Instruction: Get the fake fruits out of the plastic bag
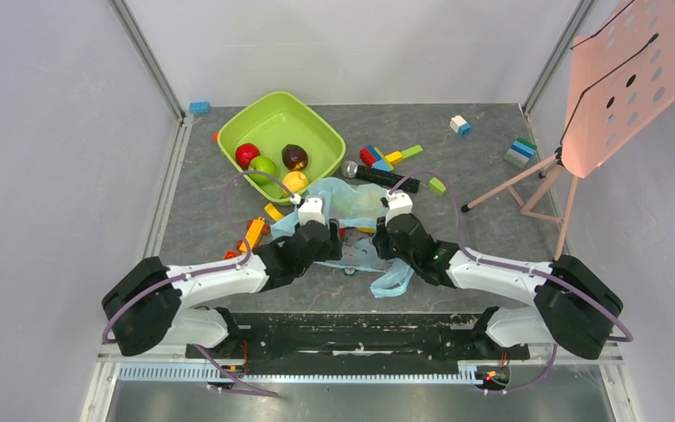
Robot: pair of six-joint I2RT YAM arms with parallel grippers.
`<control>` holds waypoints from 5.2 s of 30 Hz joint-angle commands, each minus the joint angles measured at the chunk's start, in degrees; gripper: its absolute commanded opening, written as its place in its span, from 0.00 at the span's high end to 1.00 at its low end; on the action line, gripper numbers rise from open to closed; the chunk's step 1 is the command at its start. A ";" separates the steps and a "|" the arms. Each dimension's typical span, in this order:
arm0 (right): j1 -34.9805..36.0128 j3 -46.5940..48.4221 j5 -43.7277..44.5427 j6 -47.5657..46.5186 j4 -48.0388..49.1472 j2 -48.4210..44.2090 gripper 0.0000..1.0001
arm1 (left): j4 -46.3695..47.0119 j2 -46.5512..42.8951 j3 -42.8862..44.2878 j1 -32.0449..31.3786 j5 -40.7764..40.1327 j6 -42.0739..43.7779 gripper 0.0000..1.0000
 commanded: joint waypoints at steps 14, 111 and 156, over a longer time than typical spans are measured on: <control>-0.25 -1.20 -1.09 0.46 2.62 -0.30 0.79 | -7.85 13.94 15.85 -0.18 -9.51 -0.30 0.14; -1.22 -2.56 -2.96 -1.22 0.79 -2.70 0.76 | 7.18 24.01 19.31 4.83 -10.07 9.49 0.33; -1.66 -4.93 -1.80 0.24 0.49 -6.88 0.75 | -13.40 -5.23 36.06 22.05 47.17 8.38 0.38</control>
